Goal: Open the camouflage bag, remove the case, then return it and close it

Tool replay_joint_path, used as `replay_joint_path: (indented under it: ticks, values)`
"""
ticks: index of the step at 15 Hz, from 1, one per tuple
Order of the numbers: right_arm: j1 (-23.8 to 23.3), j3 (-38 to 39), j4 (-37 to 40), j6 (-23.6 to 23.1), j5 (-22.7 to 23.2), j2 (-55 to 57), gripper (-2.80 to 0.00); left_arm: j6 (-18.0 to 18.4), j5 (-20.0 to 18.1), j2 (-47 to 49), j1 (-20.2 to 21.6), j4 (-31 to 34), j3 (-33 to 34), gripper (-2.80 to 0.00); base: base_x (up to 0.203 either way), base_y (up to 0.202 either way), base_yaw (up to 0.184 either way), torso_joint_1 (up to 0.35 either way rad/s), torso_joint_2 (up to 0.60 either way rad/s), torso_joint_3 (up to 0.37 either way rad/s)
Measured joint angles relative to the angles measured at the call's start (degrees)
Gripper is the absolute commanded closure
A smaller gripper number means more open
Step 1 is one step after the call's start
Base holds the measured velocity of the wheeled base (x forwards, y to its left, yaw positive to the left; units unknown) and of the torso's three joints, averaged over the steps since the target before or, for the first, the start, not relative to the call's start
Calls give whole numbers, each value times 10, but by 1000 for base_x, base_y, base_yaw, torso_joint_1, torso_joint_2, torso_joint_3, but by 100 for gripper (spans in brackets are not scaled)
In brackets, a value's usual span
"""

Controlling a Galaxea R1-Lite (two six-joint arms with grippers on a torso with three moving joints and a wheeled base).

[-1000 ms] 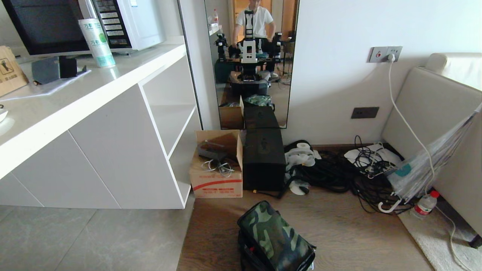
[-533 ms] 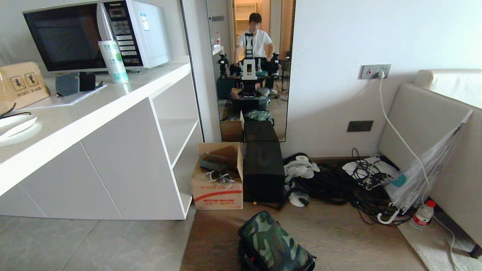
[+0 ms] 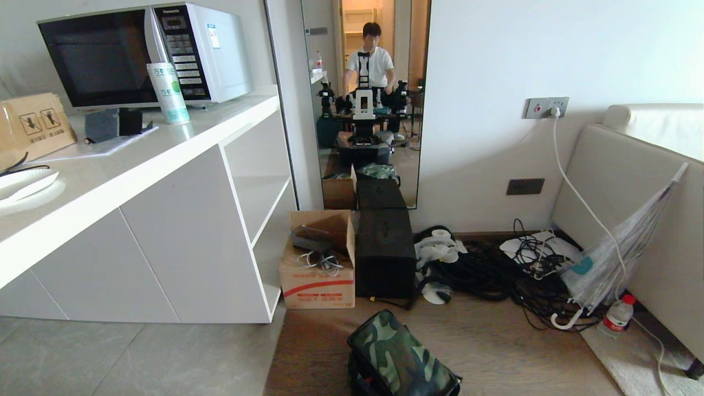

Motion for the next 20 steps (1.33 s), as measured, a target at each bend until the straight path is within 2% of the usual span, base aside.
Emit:
replay_joint_path:
  ticks: [20]
  values:
    - [0,0,-1,0,0,0,0,-6,0,0,0,-3,1,0,0,0,0,0,0,0]
